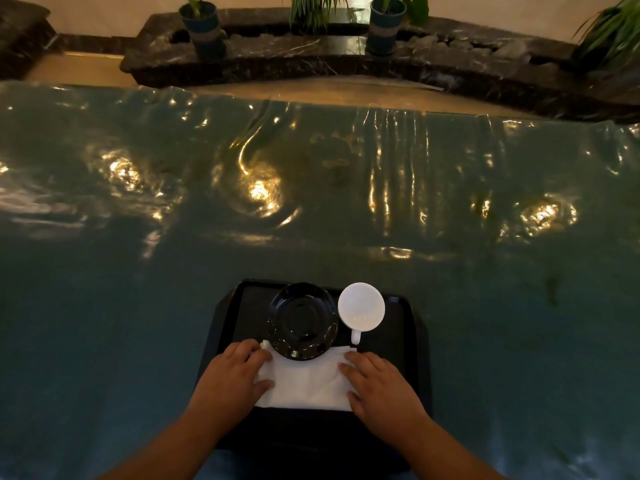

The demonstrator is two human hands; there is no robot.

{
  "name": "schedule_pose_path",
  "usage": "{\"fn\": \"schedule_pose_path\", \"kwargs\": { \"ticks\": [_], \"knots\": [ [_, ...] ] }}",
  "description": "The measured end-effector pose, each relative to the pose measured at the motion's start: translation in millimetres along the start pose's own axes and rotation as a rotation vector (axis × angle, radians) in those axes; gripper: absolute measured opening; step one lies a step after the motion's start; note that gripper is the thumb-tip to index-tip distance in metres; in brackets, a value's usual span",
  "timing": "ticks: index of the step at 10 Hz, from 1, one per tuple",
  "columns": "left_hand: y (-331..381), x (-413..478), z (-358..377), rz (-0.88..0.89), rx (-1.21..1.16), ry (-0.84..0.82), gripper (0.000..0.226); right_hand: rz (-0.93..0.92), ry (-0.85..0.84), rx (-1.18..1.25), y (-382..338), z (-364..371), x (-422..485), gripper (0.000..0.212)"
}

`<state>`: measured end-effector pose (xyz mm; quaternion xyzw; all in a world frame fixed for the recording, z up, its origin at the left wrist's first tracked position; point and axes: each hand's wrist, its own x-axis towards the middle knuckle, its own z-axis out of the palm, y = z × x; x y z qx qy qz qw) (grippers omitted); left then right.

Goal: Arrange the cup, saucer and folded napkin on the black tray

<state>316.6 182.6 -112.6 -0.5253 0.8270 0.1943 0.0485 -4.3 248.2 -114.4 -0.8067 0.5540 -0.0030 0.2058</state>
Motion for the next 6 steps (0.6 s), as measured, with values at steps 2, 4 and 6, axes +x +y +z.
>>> {"fn": "schedule_pose_path", "kwargs": {
  "ticks": [2, 4, 6],
  "knots": [
    [3.7, -1.1, -4.5, -0.005, 0.019, -0.012, 0.048, 0.037, -0.047, -0.019, -4.3, -3.2, 0.6, 0.052],
    [8.9, -0.5, -10.6, 0.008, 0.08, -0.017, 0.047, 0.057, -0.063, -0.021, -10.0, -8.6, 4.5, 0.053],
    [18.8, 12.6, -24.3, -0.077, 0.042, 0.089, 0.043, 0.11, 0.069, 0.111, -18.0, -36.0, 20.2, 0.048]
  ]
}}
